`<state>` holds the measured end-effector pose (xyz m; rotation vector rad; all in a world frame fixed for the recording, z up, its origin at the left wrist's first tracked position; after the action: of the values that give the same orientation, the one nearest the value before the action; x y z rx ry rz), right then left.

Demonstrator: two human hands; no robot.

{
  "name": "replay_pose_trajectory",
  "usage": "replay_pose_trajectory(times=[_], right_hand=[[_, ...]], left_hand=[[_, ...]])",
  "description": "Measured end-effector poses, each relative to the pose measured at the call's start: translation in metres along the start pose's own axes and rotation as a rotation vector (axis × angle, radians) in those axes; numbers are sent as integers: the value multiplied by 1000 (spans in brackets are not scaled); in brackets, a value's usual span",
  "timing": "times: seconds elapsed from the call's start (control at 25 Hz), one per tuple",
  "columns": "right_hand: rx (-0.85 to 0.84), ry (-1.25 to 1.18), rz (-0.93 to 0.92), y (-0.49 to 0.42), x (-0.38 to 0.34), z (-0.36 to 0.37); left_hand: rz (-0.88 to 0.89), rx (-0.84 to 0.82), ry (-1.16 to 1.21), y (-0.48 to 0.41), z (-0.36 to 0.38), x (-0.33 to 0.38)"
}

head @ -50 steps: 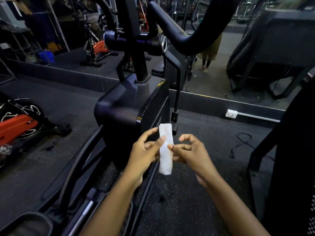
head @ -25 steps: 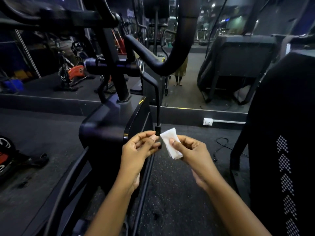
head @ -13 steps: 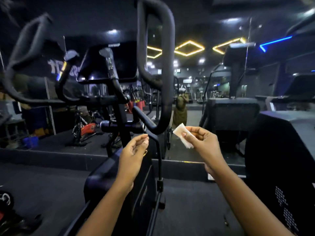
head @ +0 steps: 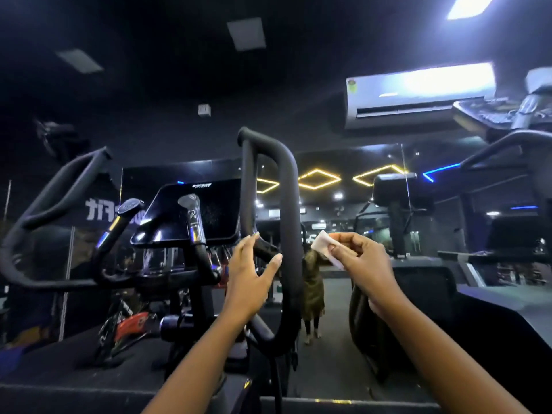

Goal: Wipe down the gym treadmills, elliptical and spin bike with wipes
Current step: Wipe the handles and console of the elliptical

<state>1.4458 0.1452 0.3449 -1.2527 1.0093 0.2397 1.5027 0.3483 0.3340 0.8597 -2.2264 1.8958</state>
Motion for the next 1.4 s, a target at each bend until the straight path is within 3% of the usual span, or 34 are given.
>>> replay_pose_trajectory(times=[0.32,0.76,0.92,1.24,1.4], right_hand=[[63,123,-320,-87,-66,48],[236,524,-731,-180,-132,125],[223,707,-772,-215,-134,160],[55,513,-826,-175,-88,170],[15,531,-855,-140,-66,165]], left_hand=[[-51,159,318,-118,-16,-64],[44,36,686,-185,17,-82],[31,53,759,-185,21,-85],[33,58,837,-181,28,-89],[70,110,791,-172,31,-98]])
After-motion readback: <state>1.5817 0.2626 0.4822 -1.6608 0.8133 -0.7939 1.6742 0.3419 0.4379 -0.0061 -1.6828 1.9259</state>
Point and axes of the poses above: each hand's wrist, its own y-axis away from the middle knuckle, its own z-axis out of the palm, x = y × z, the point moved 7 cm from there along -y, towards the middle knuckle, and after that the axes turned 6 degrees about z, right-handed, at the moved point
